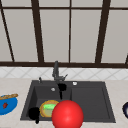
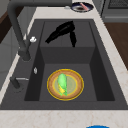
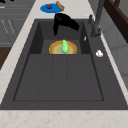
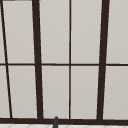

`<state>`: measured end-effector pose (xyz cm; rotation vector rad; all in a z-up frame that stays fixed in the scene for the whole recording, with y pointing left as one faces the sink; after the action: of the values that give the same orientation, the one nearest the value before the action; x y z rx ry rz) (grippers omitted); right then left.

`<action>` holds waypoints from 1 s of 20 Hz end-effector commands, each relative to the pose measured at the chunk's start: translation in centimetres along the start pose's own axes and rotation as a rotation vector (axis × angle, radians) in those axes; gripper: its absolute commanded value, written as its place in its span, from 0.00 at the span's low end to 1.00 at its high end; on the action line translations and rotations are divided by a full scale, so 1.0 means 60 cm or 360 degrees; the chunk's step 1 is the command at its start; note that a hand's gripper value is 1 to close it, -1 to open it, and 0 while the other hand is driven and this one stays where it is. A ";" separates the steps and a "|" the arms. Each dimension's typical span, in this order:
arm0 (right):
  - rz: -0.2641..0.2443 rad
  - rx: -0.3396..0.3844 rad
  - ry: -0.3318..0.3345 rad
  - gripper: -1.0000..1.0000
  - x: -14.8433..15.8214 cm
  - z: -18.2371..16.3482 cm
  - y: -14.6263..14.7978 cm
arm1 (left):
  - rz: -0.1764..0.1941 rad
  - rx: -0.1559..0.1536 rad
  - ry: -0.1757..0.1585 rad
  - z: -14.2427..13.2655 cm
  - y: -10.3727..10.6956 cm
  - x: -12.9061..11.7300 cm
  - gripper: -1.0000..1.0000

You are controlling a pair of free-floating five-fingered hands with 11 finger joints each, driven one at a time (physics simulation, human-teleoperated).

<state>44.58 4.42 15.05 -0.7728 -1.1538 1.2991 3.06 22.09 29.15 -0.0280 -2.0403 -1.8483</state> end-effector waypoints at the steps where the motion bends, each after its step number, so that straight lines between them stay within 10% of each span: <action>1: -0.0042 0.0037 0.0034 0.00 0.013 0.043 0.021 | 0.0000 0.0000 0.0000 0.000 0.000 0.000 0.50; 20: -0.0076 0.0603 0.0046 0.00 0.106 0.043 0.151 | 0.0000 0.0000 0.0000 0.000 0.000 0.000 0.50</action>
<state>38.56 11.85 9.82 -0.5242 -0.9207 1.3994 3.06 22.09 29.15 -0.0280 -2.0403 -1.8483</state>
